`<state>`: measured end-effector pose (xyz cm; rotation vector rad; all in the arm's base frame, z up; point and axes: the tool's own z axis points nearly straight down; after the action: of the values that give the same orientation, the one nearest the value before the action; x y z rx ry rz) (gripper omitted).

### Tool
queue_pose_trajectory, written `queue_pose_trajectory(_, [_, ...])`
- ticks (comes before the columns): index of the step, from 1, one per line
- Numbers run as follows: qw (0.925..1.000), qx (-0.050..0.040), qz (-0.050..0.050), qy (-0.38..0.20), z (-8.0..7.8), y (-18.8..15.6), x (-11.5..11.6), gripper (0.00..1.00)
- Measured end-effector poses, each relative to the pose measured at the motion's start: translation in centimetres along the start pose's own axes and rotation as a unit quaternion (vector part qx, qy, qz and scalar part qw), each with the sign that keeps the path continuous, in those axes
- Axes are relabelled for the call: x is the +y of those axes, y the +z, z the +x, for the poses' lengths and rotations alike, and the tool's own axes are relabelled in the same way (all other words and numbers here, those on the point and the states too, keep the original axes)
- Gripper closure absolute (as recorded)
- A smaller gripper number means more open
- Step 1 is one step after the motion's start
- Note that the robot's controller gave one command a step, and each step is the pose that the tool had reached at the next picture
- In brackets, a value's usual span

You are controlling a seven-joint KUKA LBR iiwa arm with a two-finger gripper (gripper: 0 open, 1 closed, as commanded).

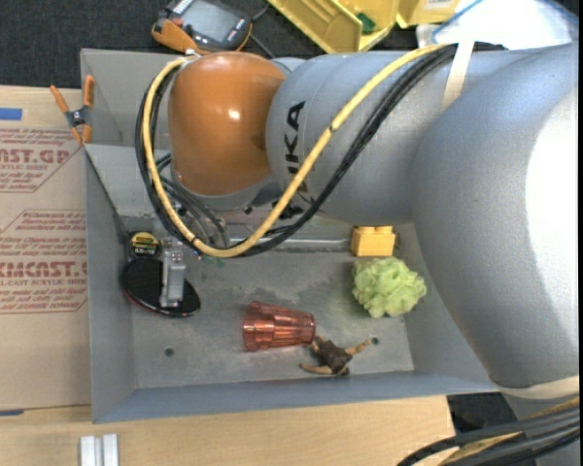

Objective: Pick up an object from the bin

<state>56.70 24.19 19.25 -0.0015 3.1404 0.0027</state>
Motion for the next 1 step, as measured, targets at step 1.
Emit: queue_pose_trajectory(1, [0.995, 0.003, 0.0, 0.1, 1.27, 12.46, 0.39, 0.0])
